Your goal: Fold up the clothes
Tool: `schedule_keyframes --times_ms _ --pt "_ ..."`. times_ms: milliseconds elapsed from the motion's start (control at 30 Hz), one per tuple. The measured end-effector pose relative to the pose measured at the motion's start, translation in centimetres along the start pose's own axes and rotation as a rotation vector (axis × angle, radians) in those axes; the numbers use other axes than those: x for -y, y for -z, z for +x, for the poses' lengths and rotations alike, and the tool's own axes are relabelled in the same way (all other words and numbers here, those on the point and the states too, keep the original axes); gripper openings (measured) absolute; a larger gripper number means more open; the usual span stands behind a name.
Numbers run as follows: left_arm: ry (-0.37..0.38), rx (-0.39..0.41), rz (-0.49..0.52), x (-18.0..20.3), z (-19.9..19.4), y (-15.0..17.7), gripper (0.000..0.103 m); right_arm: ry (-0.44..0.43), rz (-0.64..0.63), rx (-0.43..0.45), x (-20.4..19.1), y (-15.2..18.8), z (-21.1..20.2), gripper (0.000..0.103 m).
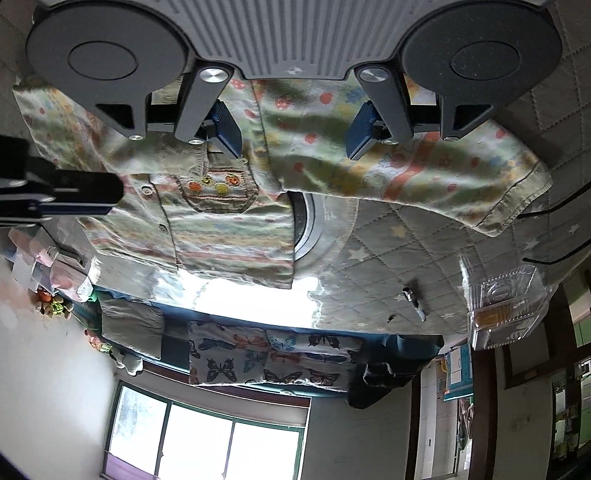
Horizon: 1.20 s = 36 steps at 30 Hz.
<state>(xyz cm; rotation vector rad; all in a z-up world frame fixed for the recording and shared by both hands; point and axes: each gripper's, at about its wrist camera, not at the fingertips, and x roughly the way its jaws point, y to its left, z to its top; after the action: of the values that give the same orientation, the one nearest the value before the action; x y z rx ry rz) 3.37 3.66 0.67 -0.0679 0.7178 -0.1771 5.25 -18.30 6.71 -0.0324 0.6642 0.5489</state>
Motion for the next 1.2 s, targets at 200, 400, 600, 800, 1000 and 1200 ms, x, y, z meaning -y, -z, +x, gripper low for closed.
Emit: schedule_keyframes --times_ms 200,400,600,800,1000,1200 --pt "0.067 -0.012 0.052 2.5 0.7 0.0 0.066 0.095 -0.015 -0.059 3.2 1.8 -2.5 0.022" --pt "0.102 -0.036 0.094 4.9 2.0 -0.1 0.064 0.168 0.034 -0.170 6.8 6.2 -4.0 0.022" --pt "0.108 -0.054 0.127 6.5 2.7 0.0 0.064 0.202 0.080 -0.215 8.5 9.4 -5.0 0.022" --pt "0.090 -0.059 0.132 6.8 3.2 -0.4 0.065 0.224 0.058 -0.174 8.9 8.0 -5.6 0.024" --pt "0.049 -0.057 0.134 7.4 4.6 -1.3 0.066 0.229 0.072 -0.124 10.1 6.1 -3.8 0.038" --pt "0.016 -0.087 0.151 7.2 6.8 -0.9 0.069 0.230 0.074 -0.139 10.6 6.2 -2.4 0.039"
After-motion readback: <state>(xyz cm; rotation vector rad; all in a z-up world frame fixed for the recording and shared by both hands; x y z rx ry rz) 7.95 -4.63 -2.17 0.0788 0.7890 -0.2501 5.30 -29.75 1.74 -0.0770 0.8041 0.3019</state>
